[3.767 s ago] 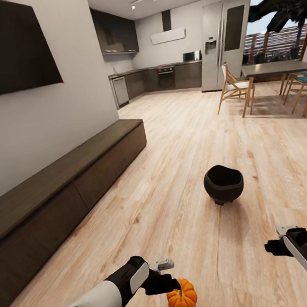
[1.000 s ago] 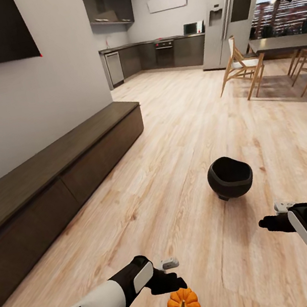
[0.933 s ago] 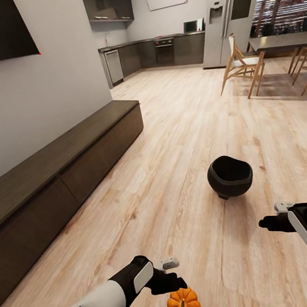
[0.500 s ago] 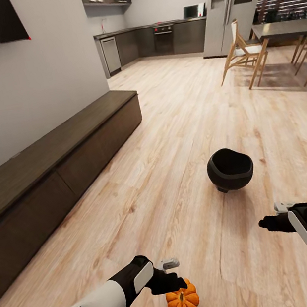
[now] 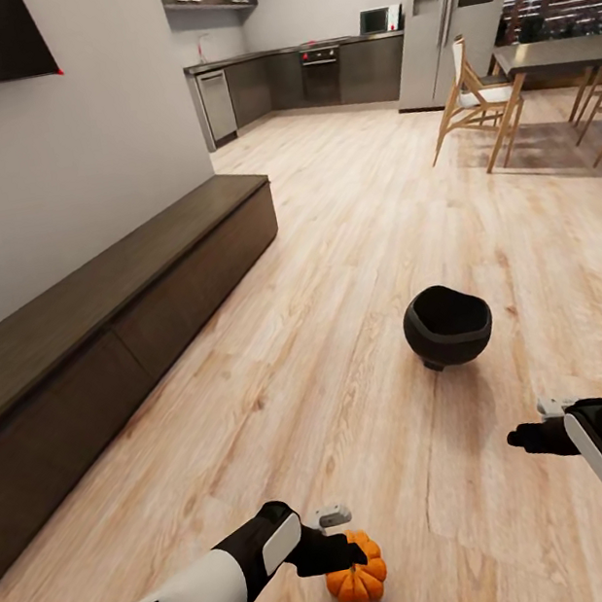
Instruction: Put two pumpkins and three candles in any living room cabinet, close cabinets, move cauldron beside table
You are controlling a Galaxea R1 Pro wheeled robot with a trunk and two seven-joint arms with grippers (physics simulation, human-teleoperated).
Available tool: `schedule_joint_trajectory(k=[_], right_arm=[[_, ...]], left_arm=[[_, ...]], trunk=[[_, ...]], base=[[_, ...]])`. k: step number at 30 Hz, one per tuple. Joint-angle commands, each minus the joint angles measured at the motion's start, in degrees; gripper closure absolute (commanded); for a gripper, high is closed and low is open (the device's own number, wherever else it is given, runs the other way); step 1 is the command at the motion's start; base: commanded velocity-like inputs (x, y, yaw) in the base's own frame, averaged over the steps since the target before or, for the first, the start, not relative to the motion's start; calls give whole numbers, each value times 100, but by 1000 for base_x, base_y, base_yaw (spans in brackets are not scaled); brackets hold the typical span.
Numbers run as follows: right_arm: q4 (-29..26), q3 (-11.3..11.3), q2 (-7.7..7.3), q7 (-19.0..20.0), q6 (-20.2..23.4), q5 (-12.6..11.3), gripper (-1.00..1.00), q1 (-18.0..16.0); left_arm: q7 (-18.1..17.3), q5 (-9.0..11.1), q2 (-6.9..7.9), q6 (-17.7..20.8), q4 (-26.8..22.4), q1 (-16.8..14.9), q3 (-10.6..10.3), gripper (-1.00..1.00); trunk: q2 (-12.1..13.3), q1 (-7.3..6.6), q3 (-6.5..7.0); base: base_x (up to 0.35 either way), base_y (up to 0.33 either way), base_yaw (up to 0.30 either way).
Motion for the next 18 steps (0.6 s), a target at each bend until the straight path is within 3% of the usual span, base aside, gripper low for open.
schedule_joint_trajectory(k=[1,18], right_arm=[[-5,-5,0,5,23,-12,-100,-2],[-5,3,45,-11,23,-2,-100,-2]], left_arm=[[-38,-22,-1,5,6,-4,-19,-100],[-47,1,-36,-569,-38,-3,21,-100]], trunk=[[-2,-3,-4],[-2,-3,-4]], base=[[-112,0,0],[-12,0,0]])
